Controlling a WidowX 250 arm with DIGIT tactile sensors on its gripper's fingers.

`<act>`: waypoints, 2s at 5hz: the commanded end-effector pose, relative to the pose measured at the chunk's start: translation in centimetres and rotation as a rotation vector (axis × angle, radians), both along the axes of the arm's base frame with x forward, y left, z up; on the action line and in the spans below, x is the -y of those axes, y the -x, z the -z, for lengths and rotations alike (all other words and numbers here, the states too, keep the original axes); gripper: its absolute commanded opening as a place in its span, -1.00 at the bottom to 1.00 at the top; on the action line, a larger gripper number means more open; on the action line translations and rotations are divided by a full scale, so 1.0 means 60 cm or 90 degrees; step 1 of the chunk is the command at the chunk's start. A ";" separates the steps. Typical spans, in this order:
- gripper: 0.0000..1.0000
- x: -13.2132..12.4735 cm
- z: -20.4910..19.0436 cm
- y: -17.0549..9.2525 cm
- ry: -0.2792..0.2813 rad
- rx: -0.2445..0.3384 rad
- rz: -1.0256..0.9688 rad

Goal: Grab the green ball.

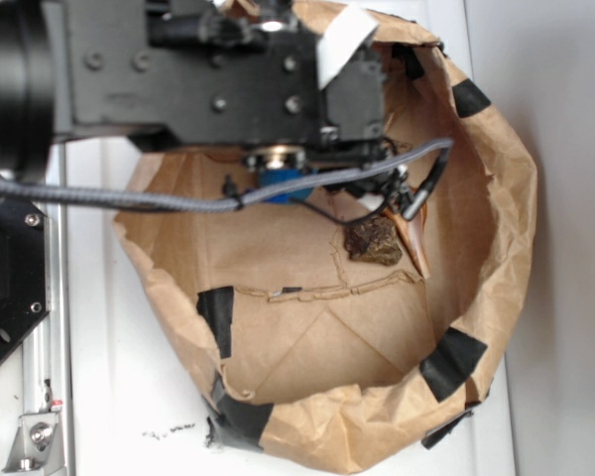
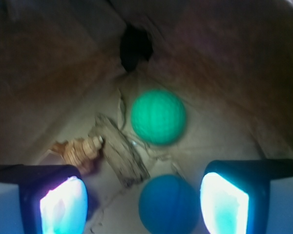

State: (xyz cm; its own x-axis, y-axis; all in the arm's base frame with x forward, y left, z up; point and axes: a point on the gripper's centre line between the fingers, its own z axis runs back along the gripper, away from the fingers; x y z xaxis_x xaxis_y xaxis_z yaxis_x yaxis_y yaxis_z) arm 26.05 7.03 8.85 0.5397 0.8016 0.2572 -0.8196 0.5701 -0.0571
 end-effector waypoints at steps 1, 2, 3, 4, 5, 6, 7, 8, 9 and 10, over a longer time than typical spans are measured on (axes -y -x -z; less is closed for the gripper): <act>1.00 -0.042 0.003 -0.037 -0.031 0.034 -0.064; 1.00 -0.048 0.014 -0.045 -0.042 0.029 -0.074; 1.00 -0.052 0.017 -0.029 -0.048 0.034 -0.103; 1.00 -0.059 0.027 -0.026 -0.052 0.042 -0.115; 1.00 -0.064 0.038 -0.036 -0.060 0.041 -0.135; 1.00 -0.064 0.043 -0.042 -0.062 0.040 -0.148; 1.00 -0.059 0.041 -0.033 -0.062 0.035 -0.158; 1.00 -0.059 0.043 -0.033 -0.062 0.033 -0.163; 1.00 -0.069 0.049 -0.041 -0.071 0.028 -0.179; 1.00 -0.084 0.073 -0.056 -0.094 0.008 -0.194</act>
